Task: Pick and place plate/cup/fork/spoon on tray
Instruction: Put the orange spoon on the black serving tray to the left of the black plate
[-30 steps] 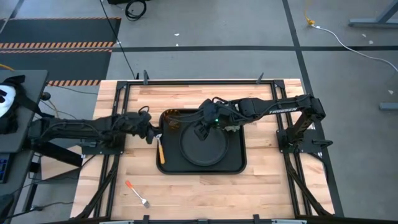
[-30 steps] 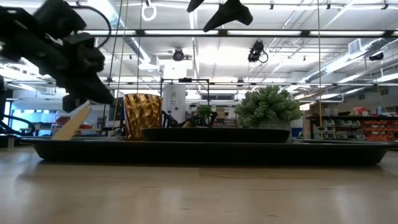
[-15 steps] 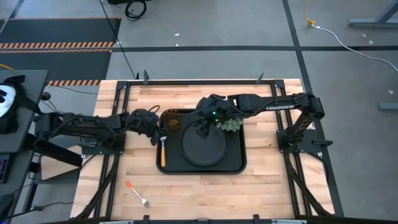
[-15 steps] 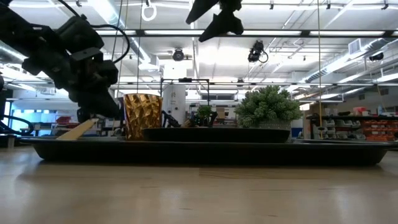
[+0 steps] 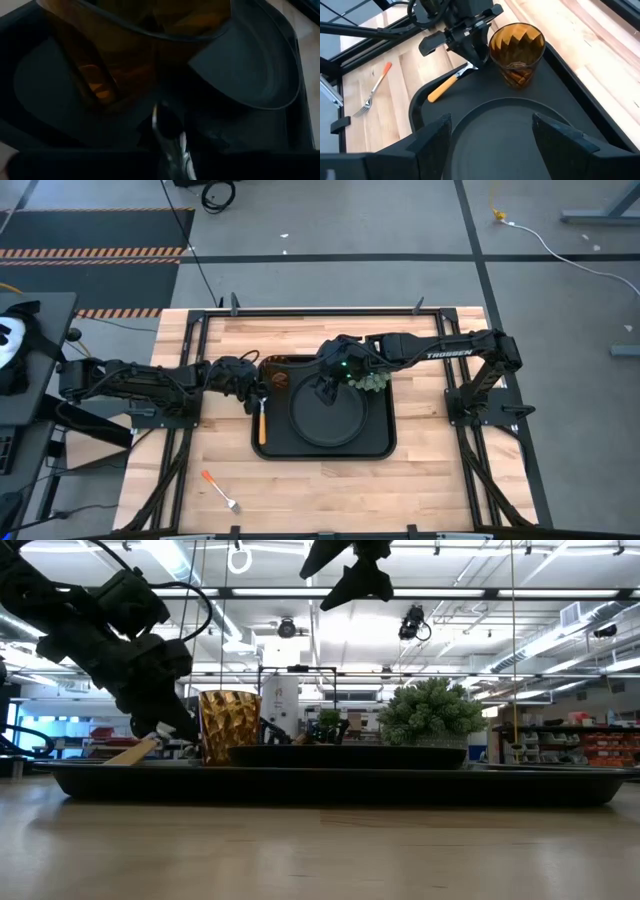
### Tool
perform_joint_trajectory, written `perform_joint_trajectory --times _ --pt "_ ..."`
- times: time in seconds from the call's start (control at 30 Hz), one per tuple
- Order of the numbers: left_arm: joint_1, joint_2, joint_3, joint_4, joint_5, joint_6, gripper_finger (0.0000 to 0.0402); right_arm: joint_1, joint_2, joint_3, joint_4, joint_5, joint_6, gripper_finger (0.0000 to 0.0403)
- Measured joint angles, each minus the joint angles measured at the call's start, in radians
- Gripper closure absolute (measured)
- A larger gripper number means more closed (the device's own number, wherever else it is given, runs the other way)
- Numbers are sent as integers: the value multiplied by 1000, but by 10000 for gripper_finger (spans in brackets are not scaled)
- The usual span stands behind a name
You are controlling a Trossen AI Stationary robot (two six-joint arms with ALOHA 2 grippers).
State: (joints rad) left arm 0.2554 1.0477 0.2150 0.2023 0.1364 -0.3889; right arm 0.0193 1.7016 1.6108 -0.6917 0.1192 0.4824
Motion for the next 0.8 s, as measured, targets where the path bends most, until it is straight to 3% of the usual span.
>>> perform_joint_trajectory --times 0.3,0.8 --pt "-86 0 0 -2 -44 35 224 2 0 0 -4 15 -7 121" --pt "-114 -3 0 -5 -85 45 177 -10 0 0 -4 28 -93 124"
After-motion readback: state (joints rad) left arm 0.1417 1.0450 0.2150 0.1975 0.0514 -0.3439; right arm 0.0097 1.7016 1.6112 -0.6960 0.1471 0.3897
